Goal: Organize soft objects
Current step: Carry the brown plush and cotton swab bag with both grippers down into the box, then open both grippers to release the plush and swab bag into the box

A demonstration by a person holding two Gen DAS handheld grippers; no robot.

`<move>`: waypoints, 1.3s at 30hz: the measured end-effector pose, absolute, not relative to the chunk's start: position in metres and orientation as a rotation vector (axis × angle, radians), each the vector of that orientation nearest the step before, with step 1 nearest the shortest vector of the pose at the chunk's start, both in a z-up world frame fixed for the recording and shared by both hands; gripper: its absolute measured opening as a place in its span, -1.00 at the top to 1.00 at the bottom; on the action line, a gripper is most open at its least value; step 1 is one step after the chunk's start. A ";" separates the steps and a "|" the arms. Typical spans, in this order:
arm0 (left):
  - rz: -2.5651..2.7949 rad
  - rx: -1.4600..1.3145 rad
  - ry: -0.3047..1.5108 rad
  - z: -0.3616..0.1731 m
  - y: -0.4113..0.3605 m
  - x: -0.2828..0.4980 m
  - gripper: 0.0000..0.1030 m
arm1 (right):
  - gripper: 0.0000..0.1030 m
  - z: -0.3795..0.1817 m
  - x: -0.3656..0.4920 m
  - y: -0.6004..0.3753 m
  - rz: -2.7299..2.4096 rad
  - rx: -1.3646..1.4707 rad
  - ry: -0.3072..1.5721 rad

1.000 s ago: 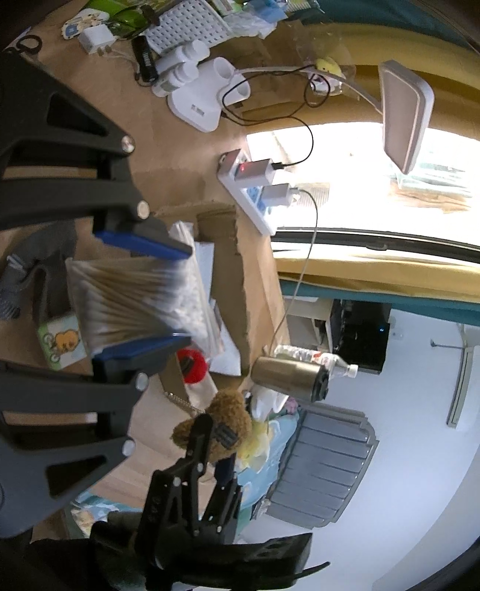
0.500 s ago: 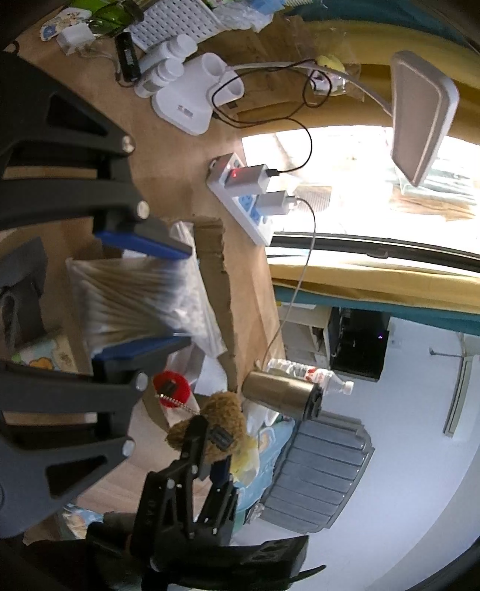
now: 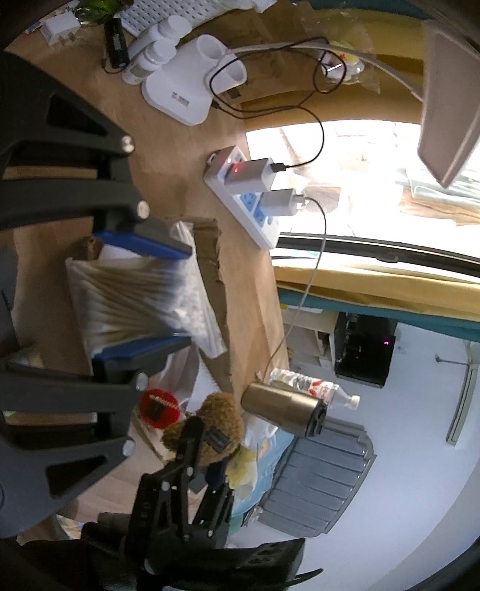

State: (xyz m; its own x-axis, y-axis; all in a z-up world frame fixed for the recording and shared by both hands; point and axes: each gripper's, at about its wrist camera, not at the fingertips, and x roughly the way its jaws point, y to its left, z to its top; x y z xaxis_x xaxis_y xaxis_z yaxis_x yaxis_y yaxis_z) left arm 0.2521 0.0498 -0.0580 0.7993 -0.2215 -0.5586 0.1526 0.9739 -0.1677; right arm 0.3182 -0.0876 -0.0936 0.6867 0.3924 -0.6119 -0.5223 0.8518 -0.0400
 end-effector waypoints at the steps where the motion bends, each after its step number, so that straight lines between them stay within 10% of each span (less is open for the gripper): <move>1: -0.199 -0.118 0.617 -0.060 0.050 0.255 0.18 | 0.09 -0.096 0.321 -0.087 0.520 -0.216 0.639; 39: -0.171 -0.097 0.704 -0.092 0.053 0.295 0.16 | 0.09 -0.140 0.328 -0.070 0.582 -0.190 0.773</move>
